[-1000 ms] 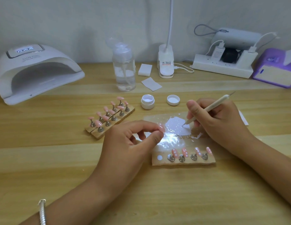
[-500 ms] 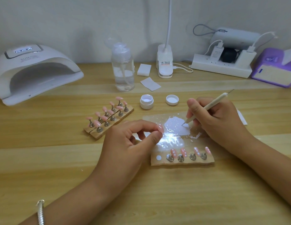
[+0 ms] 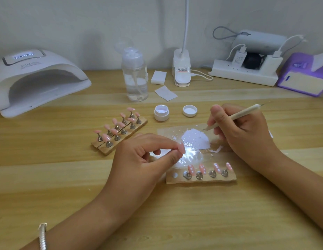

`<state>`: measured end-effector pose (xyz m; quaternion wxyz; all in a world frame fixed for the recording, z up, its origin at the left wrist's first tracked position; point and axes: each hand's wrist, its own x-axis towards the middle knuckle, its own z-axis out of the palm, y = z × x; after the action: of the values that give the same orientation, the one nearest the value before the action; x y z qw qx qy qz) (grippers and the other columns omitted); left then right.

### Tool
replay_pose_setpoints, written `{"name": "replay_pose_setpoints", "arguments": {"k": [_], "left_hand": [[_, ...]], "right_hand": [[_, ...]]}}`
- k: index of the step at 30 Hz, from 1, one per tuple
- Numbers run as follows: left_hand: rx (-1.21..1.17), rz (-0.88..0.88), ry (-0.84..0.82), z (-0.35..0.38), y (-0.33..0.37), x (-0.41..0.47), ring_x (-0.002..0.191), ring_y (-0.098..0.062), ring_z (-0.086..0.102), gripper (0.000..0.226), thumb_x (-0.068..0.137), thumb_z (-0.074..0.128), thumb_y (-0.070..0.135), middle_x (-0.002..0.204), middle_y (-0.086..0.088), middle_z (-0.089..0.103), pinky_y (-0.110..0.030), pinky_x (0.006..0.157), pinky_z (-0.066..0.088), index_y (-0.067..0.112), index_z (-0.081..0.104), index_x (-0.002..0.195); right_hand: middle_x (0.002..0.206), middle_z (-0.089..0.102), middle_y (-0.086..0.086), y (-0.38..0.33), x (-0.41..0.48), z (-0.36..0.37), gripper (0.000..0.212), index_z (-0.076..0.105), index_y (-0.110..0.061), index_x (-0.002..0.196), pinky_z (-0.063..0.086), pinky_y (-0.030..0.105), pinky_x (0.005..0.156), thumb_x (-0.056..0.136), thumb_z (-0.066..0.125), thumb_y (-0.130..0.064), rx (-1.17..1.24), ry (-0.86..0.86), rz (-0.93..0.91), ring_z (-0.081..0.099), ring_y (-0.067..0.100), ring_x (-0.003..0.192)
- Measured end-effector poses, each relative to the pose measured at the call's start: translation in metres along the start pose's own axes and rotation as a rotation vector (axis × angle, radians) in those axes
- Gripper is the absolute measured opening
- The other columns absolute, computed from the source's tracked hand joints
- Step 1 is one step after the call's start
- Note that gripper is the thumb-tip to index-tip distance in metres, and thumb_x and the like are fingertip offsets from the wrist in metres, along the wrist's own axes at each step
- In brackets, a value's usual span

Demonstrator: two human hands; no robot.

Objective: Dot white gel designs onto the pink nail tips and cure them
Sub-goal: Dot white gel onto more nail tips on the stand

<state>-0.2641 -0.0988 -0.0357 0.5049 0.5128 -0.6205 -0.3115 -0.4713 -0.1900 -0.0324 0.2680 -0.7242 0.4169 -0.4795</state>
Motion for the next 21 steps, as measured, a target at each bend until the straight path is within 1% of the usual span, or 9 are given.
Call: {"name": "replay_pose_setpoints", "arguments": {"k": [2, 4, 7, 8, 11, 13, 16, 19, 21], "left_hand": [[-0.006, 0.023, -0.005, 0.000, 0.001, 0.000, 0.073, 0.000, 0.055, 0.013, 0.076, 0.078, 0.024, 0.083, 0.018, 0.074, -0.008, 0.060, 0.036, 0.035, 0.079, 0.081], [-0.019, 0.051, -0.009, 0.000, 0.003, 0.000, 0.072, 0.003, 0.056, 0.014, 0.076, 0.078, 0.019, 0.081, 0.018, 0.074, -0.005, 0.061, 0.036, 0.033, 0.080, 0.078], [-0.034, 0.083, -0.007, 0.001, 0.005, 0.000, 0.073, 0.003, 0.057, 0.017, 0.075, 0.079, 0.013, 0.079, 0.016, 0.074, -0.004, 0.062, 0.037, 0.030, 0.079, 0.077], [-0.039, 0.094, -0.006, 0.001, 0.006, 0.000, 0.073, 0.003, 0.058, 0.017, 0.075, 0.079, 0.012, 0.079, 0.015, 0.074, -0.004, 0.063, 0.037, 0.029, 0.079, 0.077], [-0.056, 0.111, -0.004, 0.001, 0.007, -0.001, 0.074, 0.002, 0.059, 0.016, 0.075, 0.080, 0.012, 0.080, 0.014, 0.075, -0.005, 0.062, 0.037, 0.028, 0.079, 0.077], [-0.054, 0.115, 0.002, 0.000, 0.007, -0.001, 0.074, -0.003, 0.058, 0.012, 0.075, 0.081, 0.018, 0.081, 0.013, 0.075, -0.011, 0.061, 0.037, 0.030, 0.078, 0.078], [-0.042, 0.149, -0.008, 0.000, 0.008, -0.002, 0.073, -0.010, 0.056, 0.002, 0.078, 0.077, 0.026, 0.082, 0.011, 0.074, -0.017, 0.061, 0.039, 0.027, 0.077, 0.080], [-0.031, 0.172, -0.019, 0.000, 0.008, -0.002, 0.073, -0.014, 0.054, 0.006, 0.080, 0.074, 0.027, 0.081, 0.008, 0.073, -0.022, 0.063, 0.040, 0.022, 0.076, 0.082], [-0.044, 0.166, -0.021, 0.000, 0.008, -0.002, 0.073, -0.017, 0.053, 0.010, 0.081, 0.074, 0.029, 0.082, 0.005, 0.074, -0.024, 0.064, 0.040, 0.019, 0.077, 0.082]], "right_hand": [[0.060, 0.064, -0.002, -0.005, -0.001, 0.000, 0.037, 0.071, -0.019, 0.079, 0.043, 0.014, 0.052, 0.100, 0.048, -0.039, 0.082, 0.022, 0.001, 0.060, 0.009, 0.053], [0.069, 0.070, 0.000, -0.014, -0.001, 0.001, 0.041, 0.073, -0.016, 0.088, 0.047, 0.019, 0.055, 0.101, 0.043, -0.040, 0.162, 0.027, -0.007, 0.067, 0.012, 0.063], [0.077, 0.072, 0.001, -0.038, -0.002, 0.005, 0.038, 0.074, -0.017, 0.090, 0.051, 0.023, 0.058, 0.098, 0.048, -0.045, 0.229, 0.011, -0.059, 0.071, 0.017, 0.073], [0.075, 0.072, 0.001, -0.046, -0.004, 0.006, 0.034, 0.073, -0.017, 0.089, 0.052, 0.024, 0.057, 0.096, 0.053, -0.044, 0.232, -0.001, -0.085, 0.070, 0.016, 0.071], [0.066, 0.066, 0.003, -0.063, -0.011, 0.010, 0.021, 0.068, -0.019, 0.078, 0.047, 0.025, 0.048, 0.092, 0.065, -0.034, 0.211, -0.027, -0.154, 0.060, 0.012, 0.054], [0.058, 0.060, 0.004, -0.068, -0.016, 0.011, 0.025, 0.063, -0.018, 0.071, 0.043, 0.023, 0.045, 0.092, 0.065, -0.032, 0.257, -0.042, -0.143, 0.054, 0.012, 0.047], [0.052, 0.059, 0.000, -0.071, -0.021, 0.014, 0.033, 0.062, -0.012, 0.069, 0.044, 0.026, 0.042, 0.093, 0.061, -0.036, 0.352, -0.077, -0.078, 0.057, 0.021, 0.045], [0.053, 0.061, -0.004, -0.071, -0.025, 0.017, 0.033, 0.064, -0.015, 0.068, 0.047, 0.032, 0.040, 0.090, 0.063, -0.040, 0.375, -0.090, -0.048, 0.060, 0.023, 0.045], [0.055, 0.063, -0.004, -0.071, -0.027, 0.018, 0.029, 0.063, -0.016, 0.067, 0.048, 0.027, 0.043, 0.088, 0.068, -0.034, 0.396, -0.093, -0.058, 0.060, 0.020, 0.046]]}}
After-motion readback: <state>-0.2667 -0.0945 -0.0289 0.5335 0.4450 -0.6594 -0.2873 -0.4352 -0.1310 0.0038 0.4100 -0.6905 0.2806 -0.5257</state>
